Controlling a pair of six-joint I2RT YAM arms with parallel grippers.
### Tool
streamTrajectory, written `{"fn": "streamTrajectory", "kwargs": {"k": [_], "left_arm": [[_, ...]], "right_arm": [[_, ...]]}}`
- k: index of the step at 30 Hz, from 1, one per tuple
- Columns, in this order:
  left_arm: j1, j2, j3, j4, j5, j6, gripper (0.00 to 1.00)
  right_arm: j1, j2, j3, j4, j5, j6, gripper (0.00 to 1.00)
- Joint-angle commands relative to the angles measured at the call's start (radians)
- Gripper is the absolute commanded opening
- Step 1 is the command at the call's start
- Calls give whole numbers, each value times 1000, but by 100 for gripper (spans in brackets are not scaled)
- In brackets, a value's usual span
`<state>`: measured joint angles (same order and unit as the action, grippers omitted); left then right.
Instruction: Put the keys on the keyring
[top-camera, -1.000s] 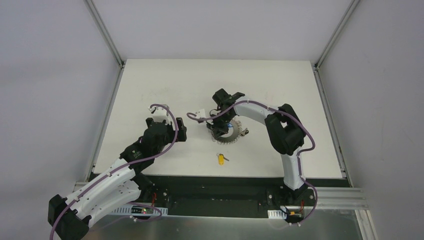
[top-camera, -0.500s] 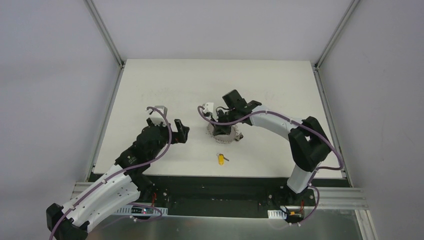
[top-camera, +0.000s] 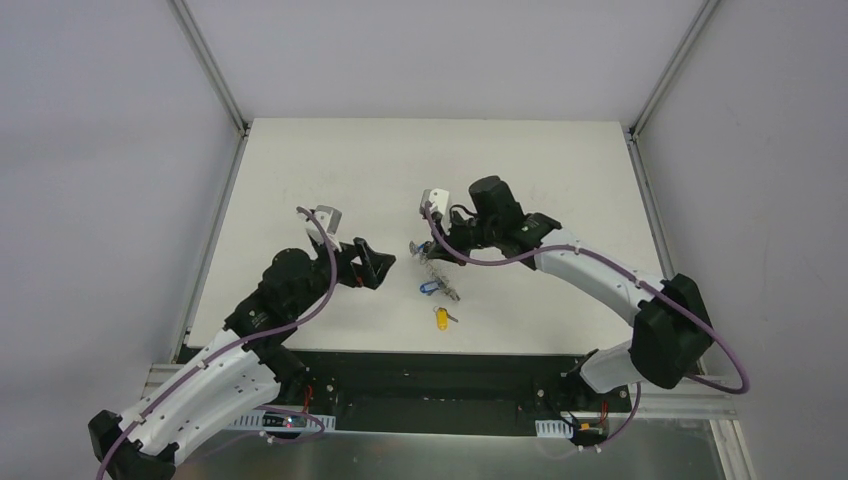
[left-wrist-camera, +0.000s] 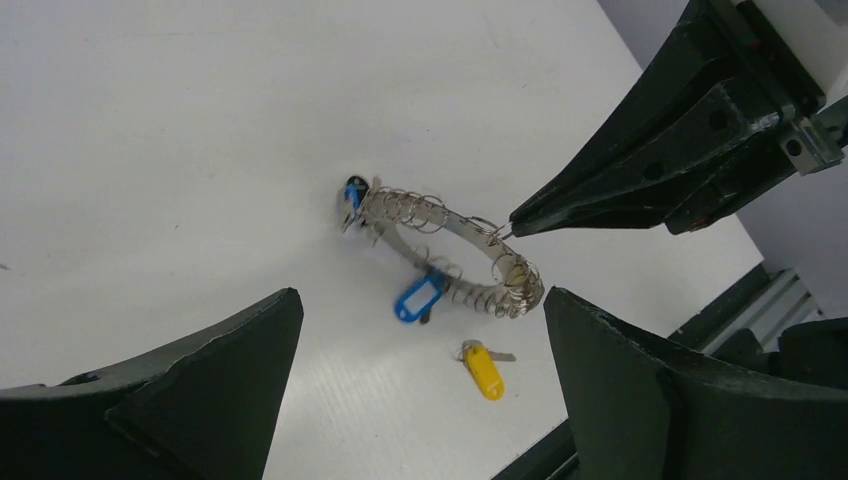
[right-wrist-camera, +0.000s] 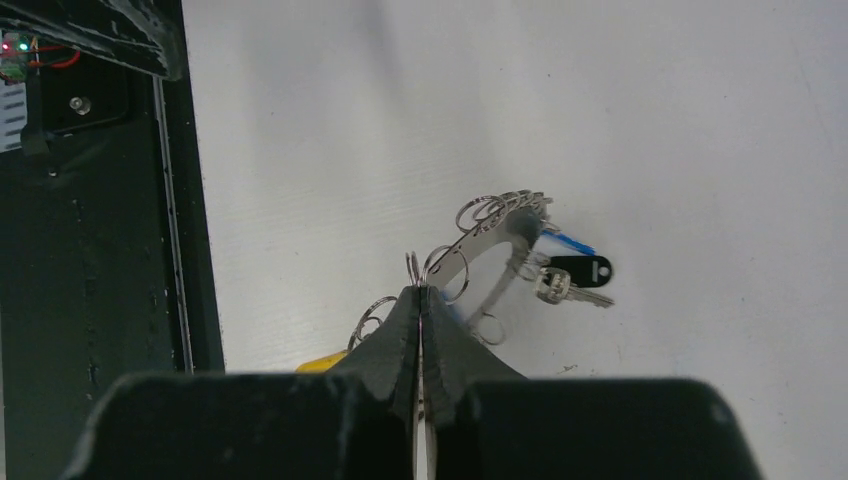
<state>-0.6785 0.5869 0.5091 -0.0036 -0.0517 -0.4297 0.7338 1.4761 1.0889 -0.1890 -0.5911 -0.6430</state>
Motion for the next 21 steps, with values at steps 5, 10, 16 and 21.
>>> {"fn": "streamTrajectory", "kwargs": {"k": [5,10,16,21], "left_arm": [[10,-23,125,7,133,-51,92],[9,-16,172,7,222,-48,92],[10,11,222,7,335,-35,92],[10,46,241,30,425,-25,90]], "right_arm": [[36,-159,2,40,51,143,0],[51,-202,55,-26,62,226,0],[91,-241,112,-110,77,314,0],[135,-294,143,-157,95,359,0]]}}
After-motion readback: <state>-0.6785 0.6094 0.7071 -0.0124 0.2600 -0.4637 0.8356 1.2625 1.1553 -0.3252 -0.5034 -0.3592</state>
